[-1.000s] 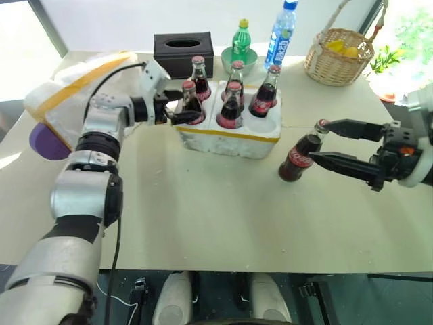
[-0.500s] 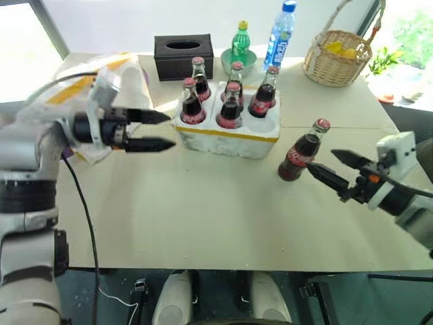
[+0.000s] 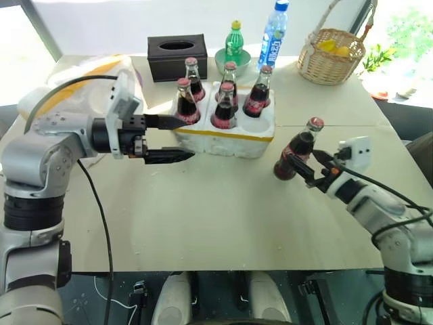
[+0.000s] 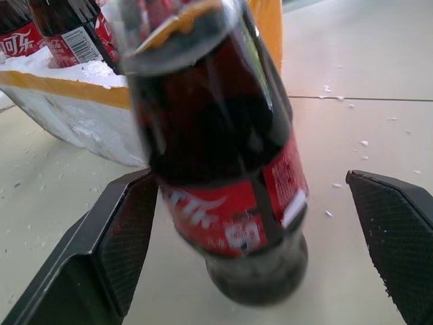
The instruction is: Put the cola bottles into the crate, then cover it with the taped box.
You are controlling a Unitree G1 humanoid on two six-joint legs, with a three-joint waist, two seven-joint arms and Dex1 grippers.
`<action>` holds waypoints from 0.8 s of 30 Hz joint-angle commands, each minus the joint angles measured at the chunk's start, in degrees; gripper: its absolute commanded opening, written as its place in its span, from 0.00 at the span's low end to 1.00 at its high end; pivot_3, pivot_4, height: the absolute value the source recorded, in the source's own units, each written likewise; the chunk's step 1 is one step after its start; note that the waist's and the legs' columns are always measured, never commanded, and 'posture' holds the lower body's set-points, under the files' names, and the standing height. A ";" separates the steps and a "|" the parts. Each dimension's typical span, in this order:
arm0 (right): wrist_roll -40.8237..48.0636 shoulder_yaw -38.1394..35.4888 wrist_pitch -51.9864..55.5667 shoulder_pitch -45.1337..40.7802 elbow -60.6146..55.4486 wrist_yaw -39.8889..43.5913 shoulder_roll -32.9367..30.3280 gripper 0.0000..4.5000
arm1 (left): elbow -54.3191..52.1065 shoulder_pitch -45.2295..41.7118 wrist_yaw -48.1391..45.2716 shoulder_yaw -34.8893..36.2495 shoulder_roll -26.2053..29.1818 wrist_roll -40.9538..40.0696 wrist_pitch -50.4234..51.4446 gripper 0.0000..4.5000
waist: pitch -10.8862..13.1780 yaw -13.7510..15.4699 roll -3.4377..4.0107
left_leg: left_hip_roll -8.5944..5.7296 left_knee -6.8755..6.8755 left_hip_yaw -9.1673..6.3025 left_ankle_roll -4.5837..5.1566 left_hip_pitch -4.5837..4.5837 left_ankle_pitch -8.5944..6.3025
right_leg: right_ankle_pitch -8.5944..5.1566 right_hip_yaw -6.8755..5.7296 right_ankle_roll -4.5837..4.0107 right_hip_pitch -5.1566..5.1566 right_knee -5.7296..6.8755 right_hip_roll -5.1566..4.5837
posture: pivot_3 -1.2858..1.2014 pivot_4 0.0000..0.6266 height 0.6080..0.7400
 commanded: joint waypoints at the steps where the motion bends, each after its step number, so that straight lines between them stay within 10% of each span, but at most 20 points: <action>1: -2.83 1.61 -3.21 -3.42 3.72 1.58 1.17 1.00 | -0.77 -1.32 0.19 0.05 0.62 -1.35 -0.96 0.99 | 0.00 0.08 0.00 | 0.00 -0.01 0.00 -0.01 0.00 0.01 | 0.00 0.01 0.00 -0.01 0.00 0.00 | 0.52 0.24 1.00; 3: -4.47 2.60 -4.45 -4.74 5.77 2.26 1.59 1.00 | -0.67 -1.39 0.37 -0.08 0.75 -1.50 -1.09 0.99 | 0.00 0.12 0.00 | 0.00 -0.01 0.01 -0.05 -0.01 0.03 | 0.00 0.00 0.00 0.00 -0.01 -0.01 | 0.52 0.24 1.00; 8: -0.79 -0.54 -2.21 -4.80 -0.73 5.02 -0.58 0.64 | -1.66 -0.67 1.23 0.13 1.17 -1.68 -1.34 1.00 | 0.02 0.19 0.03 | 0.02 -0.01 0.00 -0.07 -0.03 0.04 | 0.00 0.00 0.00 -0.01 -0.01 -0.02 | 0.52 0.24 1.00; 24: -3.99 7.77 -3.55 -33.14 12.21 8.91 1.61 0.65 | -2.26 0.57 4.08 1.28 1.69 -1.97 -2.86 1.00 | 0.12 -0.25 0.19 | 0.03 -0.11 0.08 -0.09 -0.06 0.05 | 0.01 0.03 -0.01 -0.13 -0.01 0.03 | 0.52 0.24 1.00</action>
